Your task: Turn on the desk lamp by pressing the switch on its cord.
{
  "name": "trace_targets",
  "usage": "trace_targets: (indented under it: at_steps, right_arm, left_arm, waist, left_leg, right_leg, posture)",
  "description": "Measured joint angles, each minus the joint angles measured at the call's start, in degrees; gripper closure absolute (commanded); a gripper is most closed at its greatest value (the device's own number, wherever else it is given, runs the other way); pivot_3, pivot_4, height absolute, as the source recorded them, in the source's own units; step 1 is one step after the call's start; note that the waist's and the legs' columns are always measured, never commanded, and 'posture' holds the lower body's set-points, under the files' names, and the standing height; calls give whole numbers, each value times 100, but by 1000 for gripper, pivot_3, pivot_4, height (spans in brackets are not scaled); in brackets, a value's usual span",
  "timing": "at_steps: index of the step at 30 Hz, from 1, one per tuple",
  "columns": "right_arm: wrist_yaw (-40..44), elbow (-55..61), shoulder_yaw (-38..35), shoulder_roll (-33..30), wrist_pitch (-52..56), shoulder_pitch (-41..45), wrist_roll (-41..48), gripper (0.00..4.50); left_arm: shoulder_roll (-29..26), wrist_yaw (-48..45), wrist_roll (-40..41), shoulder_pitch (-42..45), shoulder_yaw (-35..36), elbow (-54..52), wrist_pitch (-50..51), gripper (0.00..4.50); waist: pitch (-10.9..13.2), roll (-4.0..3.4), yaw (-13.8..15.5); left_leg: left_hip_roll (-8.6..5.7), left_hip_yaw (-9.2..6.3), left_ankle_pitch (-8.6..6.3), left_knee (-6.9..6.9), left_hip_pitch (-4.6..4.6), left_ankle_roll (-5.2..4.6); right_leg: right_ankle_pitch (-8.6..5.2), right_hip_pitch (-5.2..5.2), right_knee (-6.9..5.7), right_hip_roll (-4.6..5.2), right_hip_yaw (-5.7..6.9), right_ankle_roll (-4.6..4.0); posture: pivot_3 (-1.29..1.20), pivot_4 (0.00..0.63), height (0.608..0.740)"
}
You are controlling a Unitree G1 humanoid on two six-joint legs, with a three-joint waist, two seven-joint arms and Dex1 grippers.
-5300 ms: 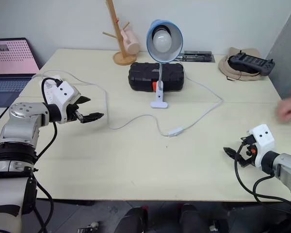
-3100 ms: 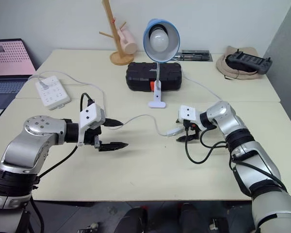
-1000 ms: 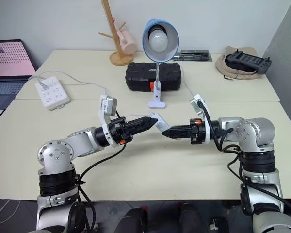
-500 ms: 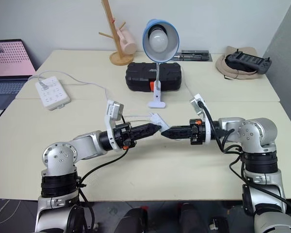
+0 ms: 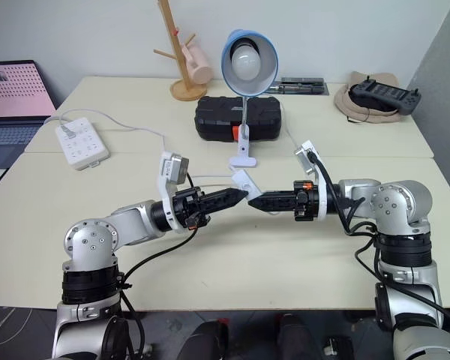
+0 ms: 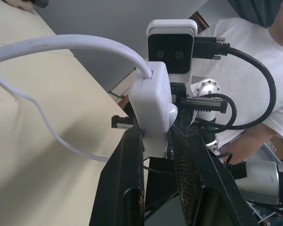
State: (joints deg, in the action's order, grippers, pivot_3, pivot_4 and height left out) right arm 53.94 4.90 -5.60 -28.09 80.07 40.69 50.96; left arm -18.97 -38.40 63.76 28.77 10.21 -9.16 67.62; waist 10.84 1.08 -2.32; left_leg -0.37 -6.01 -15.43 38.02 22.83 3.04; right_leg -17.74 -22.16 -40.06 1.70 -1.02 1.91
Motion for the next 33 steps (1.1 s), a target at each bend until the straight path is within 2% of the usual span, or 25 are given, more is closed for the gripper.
trace_targets:
  at_steps: [2,3,7,20,24,25,28,30,33]
  right_arm:
    - [-31,2,28,0,-8,0,-2,4114]
    - [-31,2,46,3,-7,0,10,4114]
    - [-43,3,68,-1,-8,1,60,4114]
    - [-42,3,147,-88,-89,-21,154,4114]
    - [-45,2,195,-103,-95,-27,165,4114]
    - [-47,2,200,-109,-96,-33,165,4114]
    - [-44,2,224,-135,-104,-55,178,4114]
    - [-1,2,223,-144,-105,-66,211,4114]
    - [22,1,226,-144,-105,-66,247,4114]
  left_arm:
    - [-21,-27,-82,-1,-81,-30,-118,3047]
    - [-29,-40,-86,-6,-88,-30,-144,2727]
    - [-56,85,-101,-8,-89,-29,-178,2031]
    - [-45,288,154,83,31,47,-170,2031]
    - [-51,295,172,83,34,47,-166,2659]
    - [-52,283,181,82,29,43,-165,2972]
    - [-74,265,198,78,21,28,-165,3504]
    - [-100,194,279,69,34,28,-167,3747]
    - [-108,133,321,68,37,28,-186,3875]
  waist:
    - [0,0,0]
    - [0,0,0]
    - [0,0,4]
    - [0,0,7]
    - [0,0,7]
    - [0,0,8]
    - [0,0,9]
    - [0,0,9]
    - [0,0,10]
  left_leg:
    - [0,0,0,-1,0,0]
    - [1,1,0,-3,0,0]
    - [1,-1,-1,-3,1,-1]
    - [1,-1,-1,-4,1,-1]
    - [1,-1,-1,-4,1,-1]
    - [1,-1,-1,-4,1,-1]
    - [0,0,-1,-4,1,-1]
    - [1,-1,-1,-5,1,-1]
    - [0,-1,-1,-5,1,-1]
  right_leg:
    - [0,0,1,-1,0,0]
    - [0,-1,1,-1,-1,0]
    - [0,0,3,0,-1,0]
    - [0,0,4,-1,0,0]
    - [0,0,5,-1,0,0]
    - [0,0,5,-1,1,0]
    - [0,0,6,-1,0,0]
    - [0,-1,6,-1,0,0]
    - [0,0,7,-1,0,0]
  posture:
    - [0,150,740]
    - [0,150,740]
    - [0,150,740]
    - [0,150,740]
    - [0,150,740]
    - [0,150,740]
    - [0,150,740]
    - [0,150,740]
    - [0,150,740]
